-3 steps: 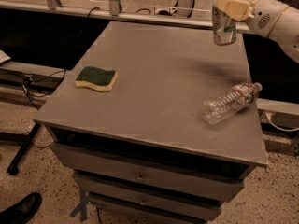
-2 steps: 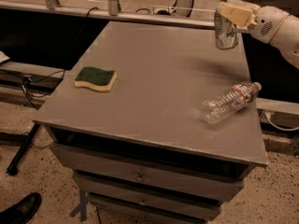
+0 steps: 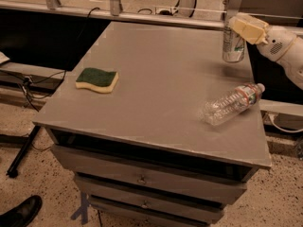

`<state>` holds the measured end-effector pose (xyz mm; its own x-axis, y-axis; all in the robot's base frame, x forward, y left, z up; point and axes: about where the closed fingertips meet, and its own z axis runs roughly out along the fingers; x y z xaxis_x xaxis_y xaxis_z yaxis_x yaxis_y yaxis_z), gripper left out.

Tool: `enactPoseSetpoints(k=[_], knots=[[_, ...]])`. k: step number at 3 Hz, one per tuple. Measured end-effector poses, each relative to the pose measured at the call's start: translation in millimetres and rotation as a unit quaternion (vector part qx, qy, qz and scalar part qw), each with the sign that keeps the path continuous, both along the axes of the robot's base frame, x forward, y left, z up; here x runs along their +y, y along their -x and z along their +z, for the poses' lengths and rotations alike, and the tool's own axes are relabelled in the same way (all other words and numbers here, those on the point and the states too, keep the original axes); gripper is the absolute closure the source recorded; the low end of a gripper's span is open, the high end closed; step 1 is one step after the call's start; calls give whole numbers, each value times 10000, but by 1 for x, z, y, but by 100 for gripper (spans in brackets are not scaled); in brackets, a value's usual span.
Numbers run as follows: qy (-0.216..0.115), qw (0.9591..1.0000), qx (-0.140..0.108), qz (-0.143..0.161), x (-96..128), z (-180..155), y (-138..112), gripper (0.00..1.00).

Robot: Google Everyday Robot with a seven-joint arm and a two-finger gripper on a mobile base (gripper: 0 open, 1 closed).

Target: Place 7up can upright

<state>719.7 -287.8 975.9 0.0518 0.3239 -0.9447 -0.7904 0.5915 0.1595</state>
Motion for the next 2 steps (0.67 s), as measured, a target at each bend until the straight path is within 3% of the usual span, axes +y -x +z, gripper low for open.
enactPoseSetpoints(k=[1,2], knots=[[-252,9995,-167,101,-9,-11,7,100],[-375,9986,-272,261,-11,-17,10,84]])
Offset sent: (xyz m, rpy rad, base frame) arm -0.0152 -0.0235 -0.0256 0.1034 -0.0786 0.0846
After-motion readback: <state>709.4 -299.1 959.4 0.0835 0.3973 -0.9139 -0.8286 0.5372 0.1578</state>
